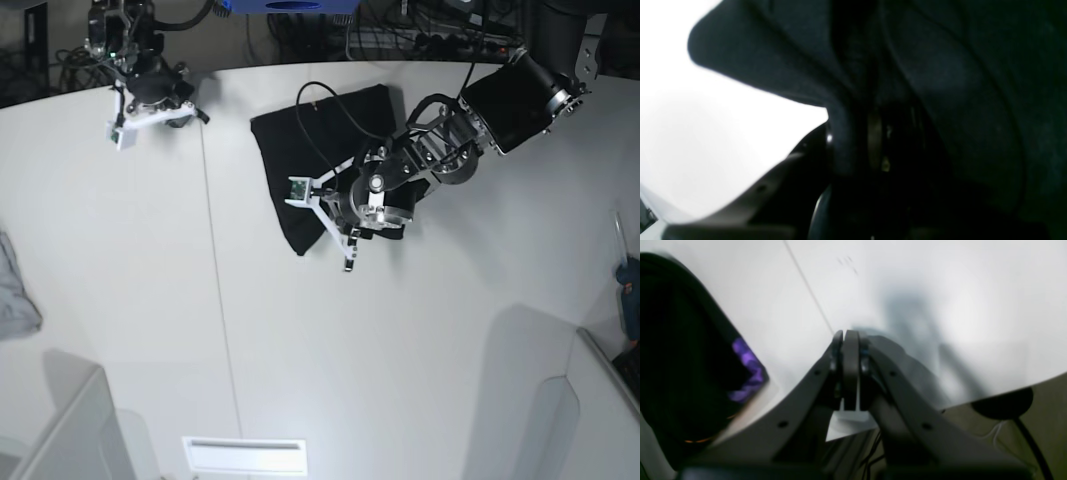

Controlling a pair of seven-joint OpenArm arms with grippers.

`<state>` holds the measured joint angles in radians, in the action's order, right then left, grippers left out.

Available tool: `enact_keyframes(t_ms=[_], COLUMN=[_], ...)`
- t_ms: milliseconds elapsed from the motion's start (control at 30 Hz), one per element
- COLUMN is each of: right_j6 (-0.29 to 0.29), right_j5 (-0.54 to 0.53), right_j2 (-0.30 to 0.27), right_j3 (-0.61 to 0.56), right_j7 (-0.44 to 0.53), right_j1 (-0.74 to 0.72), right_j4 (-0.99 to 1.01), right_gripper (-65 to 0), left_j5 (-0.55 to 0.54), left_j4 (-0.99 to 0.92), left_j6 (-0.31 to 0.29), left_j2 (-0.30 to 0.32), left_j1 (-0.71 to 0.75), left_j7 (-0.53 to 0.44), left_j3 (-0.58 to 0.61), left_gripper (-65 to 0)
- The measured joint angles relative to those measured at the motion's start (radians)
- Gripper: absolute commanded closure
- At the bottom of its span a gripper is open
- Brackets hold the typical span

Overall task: Fold the T-shirt properly
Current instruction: 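Drag the bundle with the left gripper to square it on the table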

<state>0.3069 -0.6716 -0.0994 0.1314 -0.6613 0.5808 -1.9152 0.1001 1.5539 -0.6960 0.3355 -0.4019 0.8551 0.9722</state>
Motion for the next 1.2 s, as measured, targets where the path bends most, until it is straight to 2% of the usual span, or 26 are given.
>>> enact_keyframes(t_ms=[167,333,433,633,833,1200], right_j6=[0.0,0.0,0.0,0.0,0.0,0.001], right_j5=[0.0,0.0,0.0,0.0,-0.001,0.0], right_j2=[0.01,0.01,0.009,0.014,0.013,0.009], right_j3=[-0.004,-0.004,-0.014,-0.039,-0.111,-0.114], right_j7=[0.0,0.0,0.002,0.001,0.002,0.004], right_j1=[-0.001,-0.001,-0.001,-0.001,0.0,0.002], right_j4=[0.018,0.019,0.019,0.019,0.019,0.019], right_gripper=[0.0,0.0,0.0,0.0,0.0,0.0], left_j5=[0.005,-0.002,-0.003,-0.018,-0.019,-0.026], left_j4=[-0.014,-0.018,-0.023,-0.082,-0.093,-0.101], left_j6=[0.003,0.003,0.003,0.003,0.003,-0.002], left_j2=[-0.002,-0.046,-0.065,-0.078,-0.08,-0.092], left_j1=[-0.005,0.001,-0.005,-0.069,-0.083,-0.105], left_j7=[-0.072,-0.097,-0.097,-0.12,-0.122,-0.119], left_j3=[-0.002,0.005,0.015,0.113,0.118,0.123], left_gripper=[0.0,0.0,0.0,0.0,0.0,0.0])
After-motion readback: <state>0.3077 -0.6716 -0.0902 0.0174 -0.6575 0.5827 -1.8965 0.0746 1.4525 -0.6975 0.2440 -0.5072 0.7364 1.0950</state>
